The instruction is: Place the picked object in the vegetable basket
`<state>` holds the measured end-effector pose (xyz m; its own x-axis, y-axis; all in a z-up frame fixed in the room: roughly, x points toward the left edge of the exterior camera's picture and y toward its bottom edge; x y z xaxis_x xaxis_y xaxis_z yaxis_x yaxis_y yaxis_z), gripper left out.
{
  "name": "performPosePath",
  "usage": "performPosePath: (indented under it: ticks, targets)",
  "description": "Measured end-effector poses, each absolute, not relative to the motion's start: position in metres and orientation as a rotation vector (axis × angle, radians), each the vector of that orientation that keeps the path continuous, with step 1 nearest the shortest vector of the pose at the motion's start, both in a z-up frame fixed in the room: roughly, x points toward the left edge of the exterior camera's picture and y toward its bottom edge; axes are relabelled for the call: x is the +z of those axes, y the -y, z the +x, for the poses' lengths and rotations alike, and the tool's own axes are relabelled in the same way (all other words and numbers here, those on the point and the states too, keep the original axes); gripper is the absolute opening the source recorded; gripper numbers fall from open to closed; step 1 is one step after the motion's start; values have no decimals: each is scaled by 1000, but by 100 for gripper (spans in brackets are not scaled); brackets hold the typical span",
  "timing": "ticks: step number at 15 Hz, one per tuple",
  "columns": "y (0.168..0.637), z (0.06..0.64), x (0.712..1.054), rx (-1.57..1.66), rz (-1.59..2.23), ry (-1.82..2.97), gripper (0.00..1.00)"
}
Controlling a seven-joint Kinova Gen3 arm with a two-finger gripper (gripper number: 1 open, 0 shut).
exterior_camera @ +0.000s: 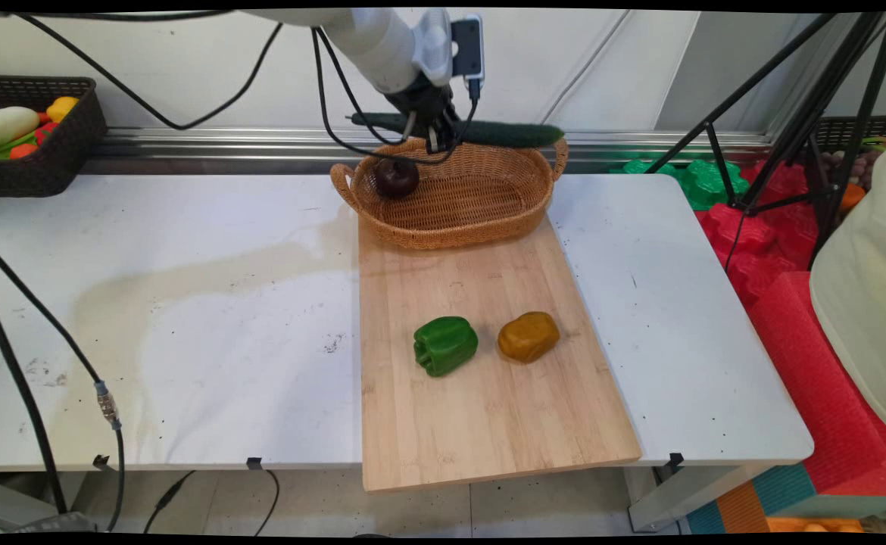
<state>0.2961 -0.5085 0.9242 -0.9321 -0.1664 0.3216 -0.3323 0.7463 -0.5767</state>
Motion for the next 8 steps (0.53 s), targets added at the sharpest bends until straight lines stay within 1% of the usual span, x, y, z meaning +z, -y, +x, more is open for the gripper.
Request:
performPosePath:
  ticks: [3,8]
  targets:
    - [514,295,903,922,337,2750,0]
    - [518,294,883,878,273,2800,0]
